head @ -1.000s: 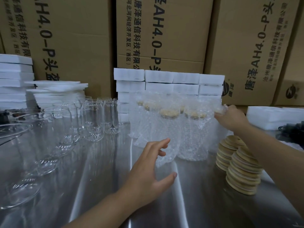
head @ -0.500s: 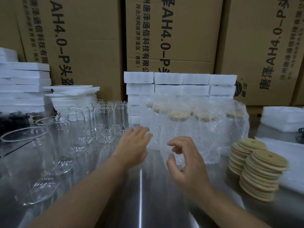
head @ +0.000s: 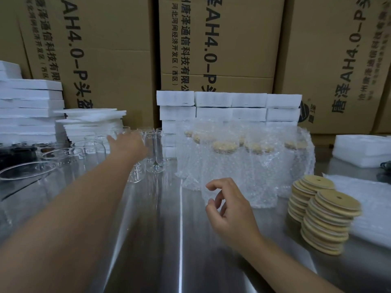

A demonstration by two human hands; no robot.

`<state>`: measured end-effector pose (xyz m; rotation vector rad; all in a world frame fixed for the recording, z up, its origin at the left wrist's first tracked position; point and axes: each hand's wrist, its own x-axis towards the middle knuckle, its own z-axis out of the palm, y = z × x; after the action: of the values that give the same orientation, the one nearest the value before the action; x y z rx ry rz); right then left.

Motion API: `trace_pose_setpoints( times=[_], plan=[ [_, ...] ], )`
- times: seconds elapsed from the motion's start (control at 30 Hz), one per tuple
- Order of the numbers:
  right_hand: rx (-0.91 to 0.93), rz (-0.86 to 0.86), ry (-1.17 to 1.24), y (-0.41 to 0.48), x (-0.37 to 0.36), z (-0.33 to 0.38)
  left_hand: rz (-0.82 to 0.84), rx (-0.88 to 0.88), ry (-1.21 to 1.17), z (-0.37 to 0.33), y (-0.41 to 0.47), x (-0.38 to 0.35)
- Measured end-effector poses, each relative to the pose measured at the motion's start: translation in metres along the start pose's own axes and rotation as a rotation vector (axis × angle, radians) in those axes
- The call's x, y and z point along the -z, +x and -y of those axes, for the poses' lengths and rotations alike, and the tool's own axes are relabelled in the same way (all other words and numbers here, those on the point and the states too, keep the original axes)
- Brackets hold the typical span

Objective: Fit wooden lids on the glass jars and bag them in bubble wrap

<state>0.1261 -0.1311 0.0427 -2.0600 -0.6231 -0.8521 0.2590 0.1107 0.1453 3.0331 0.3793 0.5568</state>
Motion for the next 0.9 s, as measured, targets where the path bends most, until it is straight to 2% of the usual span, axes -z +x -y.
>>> trace_pose_setpoints(
  times=[0.1,0.17,0.3,0.5,0.6,0.9],
  plan=[
    [-0.007,0.003,-0.018,0.001,0.000,-0.001,0.005,-0.036,0.016,-0.001,-0.010,-0.011],
    [-0.020,0.016,-0.021,0.000,0.000,-0.003,-0.060,-0.072,0.014,-0.004,-0.019,-0.017],
    [-0.063,0.020,0.026,0.000,0.000,-0.005,-0.373,-0.107,-0.148,-0.013,-0.054,-0.024],
    [-0.047,0.144,0.086,-0.001,-0.007,-0.011,-0.744,-0.471,-0.187,-0.028,-0.127,-0.026],
    [-0.045,0.208,0.089,0.000,-0.010,-0.015,-0.791,-0.598,-0.196,-0.032,-0.158,-0.018],
    [-0.068,0.149,0.171,-0.002,-0.004,-0.012,-0.954,-0.968,-0.384,-0.047,-0.192,-0.028]
  ],
)
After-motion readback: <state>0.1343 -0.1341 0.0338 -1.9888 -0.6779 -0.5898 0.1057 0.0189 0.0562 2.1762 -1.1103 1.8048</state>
